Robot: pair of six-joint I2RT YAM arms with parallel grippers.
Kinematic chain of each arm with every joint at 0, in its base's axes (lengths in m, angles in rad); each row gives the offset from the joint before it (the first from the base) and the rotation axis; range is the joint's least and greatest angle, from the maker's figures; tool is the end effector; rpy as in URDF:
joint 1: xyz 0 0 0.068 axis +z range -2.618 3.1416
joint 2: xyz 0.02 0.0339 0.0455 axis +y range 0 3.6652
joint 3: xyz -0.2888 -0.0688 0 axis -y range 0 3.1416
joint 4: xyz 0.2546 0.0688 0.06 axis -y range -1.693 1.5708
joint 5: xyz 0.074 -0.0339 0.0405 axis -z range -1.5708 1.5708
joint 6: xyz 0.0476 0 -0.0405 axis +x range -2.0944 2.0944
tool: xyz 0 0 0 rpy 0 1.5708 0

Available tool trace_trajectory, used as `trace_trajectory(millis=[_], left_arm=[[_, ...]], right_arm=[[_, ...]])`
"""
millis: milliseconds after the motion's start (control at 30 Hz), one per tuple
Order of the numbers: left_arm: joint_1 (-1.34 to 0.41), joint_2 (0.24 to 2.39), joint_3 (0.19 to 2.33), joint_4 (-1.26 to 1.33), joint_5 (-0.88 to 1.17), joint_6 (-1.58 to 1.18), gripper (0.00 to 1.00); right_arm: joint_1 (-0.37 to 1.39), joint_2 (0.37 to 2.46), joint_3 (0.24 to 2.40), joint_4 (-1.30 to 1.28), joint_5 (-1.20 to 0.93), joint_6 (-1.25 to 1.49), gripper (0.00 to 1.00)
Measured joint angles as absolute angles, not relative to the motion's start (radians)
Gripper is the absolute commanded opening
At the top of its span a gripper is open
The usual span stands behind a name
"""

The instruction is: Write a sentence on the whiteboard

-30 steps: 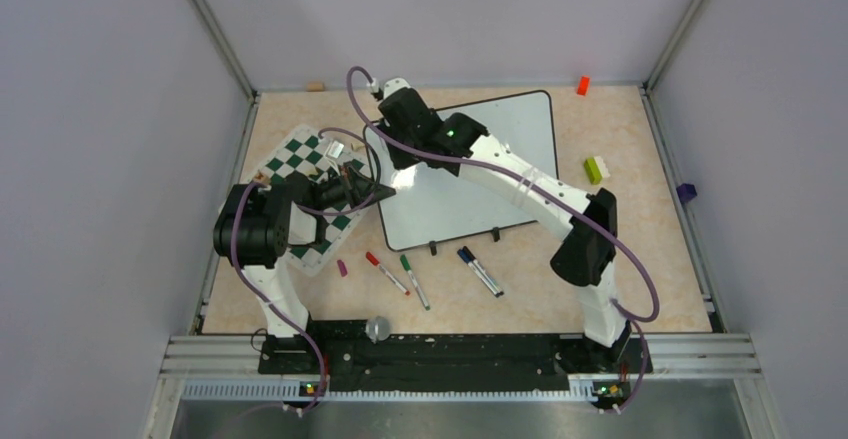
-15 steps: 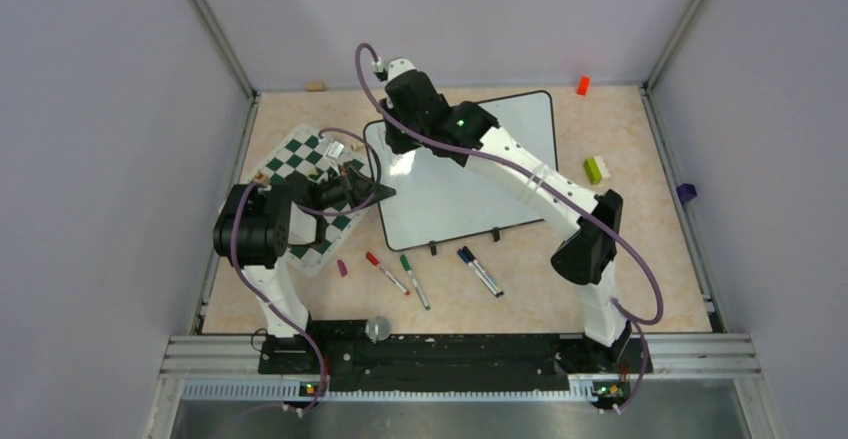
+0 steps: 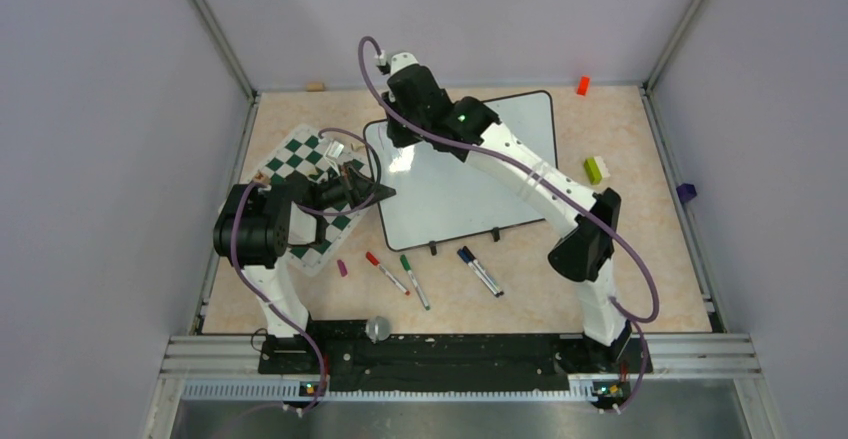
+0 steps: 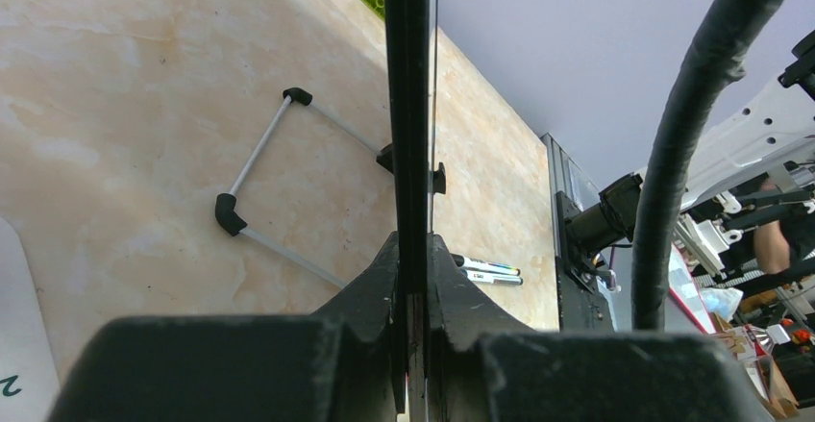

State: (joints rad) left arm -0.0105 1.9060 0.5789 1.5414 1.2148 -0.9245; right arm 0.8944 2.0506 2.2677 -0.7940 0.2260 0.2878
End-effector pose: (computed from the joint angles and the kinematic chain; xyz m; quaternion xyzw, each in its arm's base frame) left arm 0.3227 -0.0480 0.1729 0.1715 0.6584 -0.6078 0.4094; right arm 0.3150 0.3754 0.4175 -0.2096 0.8496 0.1817 0.4486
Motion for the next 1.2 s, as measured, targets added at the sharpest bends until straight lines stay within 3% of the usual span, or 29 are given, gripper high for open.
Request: trace_trajectory(millis=[1200], left_arm=[[-0.010,1.905,0.578,1.535,1.213,-0.925,0.00]], right_arm=[[0.892,2.083,2.280,-0.809,0.244,0.290,0.00]])
